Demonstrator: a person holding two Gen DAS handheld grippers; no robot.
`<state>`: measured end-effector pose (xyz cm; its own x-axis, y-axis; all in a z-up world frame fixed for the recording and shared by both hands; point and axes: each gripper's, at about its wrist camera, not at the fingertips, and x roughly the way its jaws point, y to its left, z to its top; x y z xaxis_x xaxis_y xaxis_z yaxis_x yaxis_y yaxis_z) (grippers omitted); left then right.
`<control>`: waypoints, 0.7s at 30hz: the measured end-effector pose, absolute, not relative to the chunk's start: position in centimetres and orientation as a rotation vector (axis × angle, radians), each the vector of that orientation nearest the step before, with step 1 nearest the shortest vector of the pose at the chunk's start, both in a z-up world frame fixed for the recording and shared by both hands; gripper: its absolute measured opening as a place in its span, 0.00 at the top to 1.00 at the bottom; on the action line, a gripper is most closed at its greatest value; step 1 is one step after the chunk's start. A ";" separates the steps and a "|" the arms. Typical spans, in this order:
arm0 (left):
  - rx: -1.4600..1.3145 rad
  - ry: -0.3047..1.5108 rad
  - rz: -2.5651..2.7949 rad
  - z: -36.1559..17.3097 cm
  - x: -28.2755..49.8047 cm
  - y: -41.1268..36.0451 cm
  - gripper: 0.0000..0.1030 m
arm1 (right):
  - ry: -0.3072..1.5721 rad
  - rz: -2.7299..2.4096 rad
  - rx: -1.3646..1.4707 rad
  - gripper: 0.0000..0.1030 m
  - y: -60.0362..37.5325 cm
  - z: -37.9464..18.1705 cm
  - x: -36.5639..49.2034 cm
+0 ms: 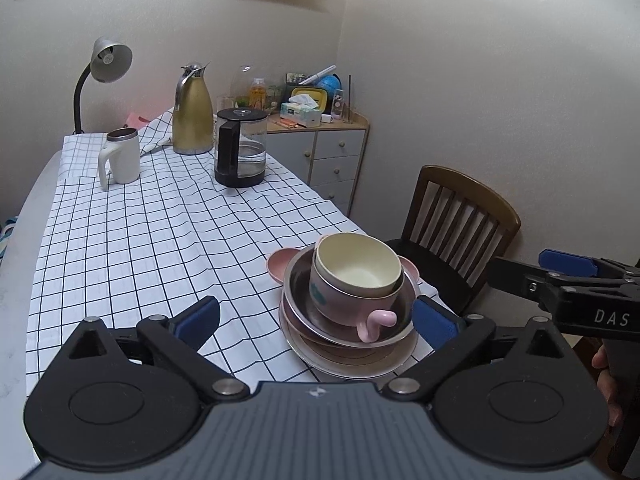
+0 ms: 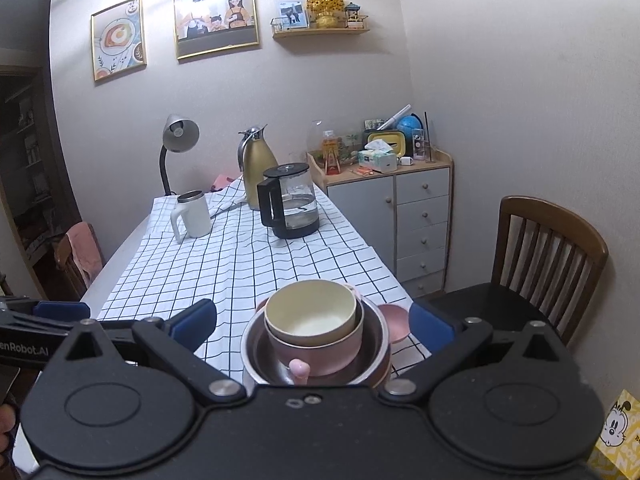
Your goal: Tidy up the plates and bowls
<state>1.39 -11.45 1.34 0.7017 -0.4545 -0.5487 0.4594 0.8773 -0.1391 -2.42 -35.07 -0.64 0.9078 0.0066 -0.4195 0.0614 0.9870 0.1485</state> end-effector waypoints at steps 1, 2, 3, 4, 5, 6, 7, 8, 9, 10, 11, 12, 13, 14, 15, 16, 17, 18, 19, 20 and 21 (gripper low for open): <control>0.012 0.605 -0.511 1.4 1.3 -11.5 0.00 | 0.435 -0.025 0.163 0.00 -35.0 -0.6 -2.6; 0.017 0.599 -0.512 1.5 1.1 -11.6 0.00 | 0.437 -0.022 0.162 0.00 -34.9 -0.6 -2.6; 0.022 0.596 -0.512 1.5 0.9 -11.7 0.00 | 0.438 -0.022 0.160 0.00 -34.8 -0.5 -2.7; 0.023 0.596 -0.514 1.6 0.9 -11.7 0.00 | 0.438 -0.026 0.157 0.00 -34.7 -0.5 -2.8; 0.020 0.598 -0.519 1.6 0.9 -11.6 0.00 | 0.437 -0.028 0.152 0.00 -34.6 -0.5 -2.8; 0.015 0.602 -0.519 1.6 0.8 -11.6 0.00 | 0.437 -0.027 0.150 0.00 -34.5 -0.5 -2.9; 0.011 0.603 -0.518 1.7 0.8 -11.5 0.00 | 0.437 -0.023 0.153 0.00 -34.5 -0.6 -3.1; 0.009 0.600 -0.516 1.8 0.7 -11.5 0.00 | 0.439 -0.021 0.158 0.00 -34.4 -0.5 -3.2; 0.011 0.597 -0.513 1.8 0.7 -11.4 0.00 | 0.440 -0.021 0.162 0.00 -34.3 -0.5 -3.3; 0.011 0.595 -0.510 1.9 0.7 -11.4 0.00 | 0.440 -0.020 0.162 0.00 -34.2 -0.4 -3.4; 0.011 0.592 -0.509 1.9 0.6 -11.4 0.00 | 0.441 -0.018 0.163 0.00 -34.2 -0.4 -3.4; 0.011 0.592 -0.510 2.0 0.6 -11.5 0.00 | 0.442 -0.015 0.165 0.00 -34.1 -0.4 -3.5; 0.011 0.591 -0.509 2.0 0.6 -11.5 0.00 | 0.445 -0.015 0.170 0.00 -34.1 -0.4 -3.4; 0.011 0.588 -0.507 2.0 0.5 -11.5 0.00 | 0.448 -0.017 0.174 0.00 -34.1 -0.5 -3.4; 0.011 0.585 -0.506 2.1 0.4 -11.5 0.00 | 0.451 -0.017 0.179 0.00 -34.1 -0.5 -3.4; 0.011 0.584 -0.506 2.1 0.4 -11.4 0.00 | 0.452 -0.015 0.186 0.00 -34.1 -0.5 -3.4; 0.011 0.582 -0.507 2.2 0.3 -11.4 0.00 | 0.452 -0.015 0.188 0.00 -34.1 -0.5 -3.5; 0.010 0.582 -0.508 2.2 0.2 -11.5 0.00 | 0.452 -0.017 0.187 0.00 -34.1 -0.5 -3.5; 0.009 0.582 -0.508 2.2 0.2 -11.5 0.00 | 0.452 -0.016 0.186 0.00 -34.1 -0.4 -3.5; 0.008 0.580 -0.509 2.2 0.2 -11.5 0.00 | 0.452 -0.016 0.186 0.00 -34.1 -0.4 -3.5; 0.010 0.577 -0.509 2.2 0.1 -11.5 0.00 | 0.452 -0.017 0.185 0.00 -34.1 -0.4 -3.5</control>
<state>0.12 -11.48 2.23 0.7185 -0.4574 -0.5240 0.4627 0.8768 -0.1310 -3.50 -34.06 -0.40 0.8999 0.0244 -0.4355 0.0577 0.9830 0.1743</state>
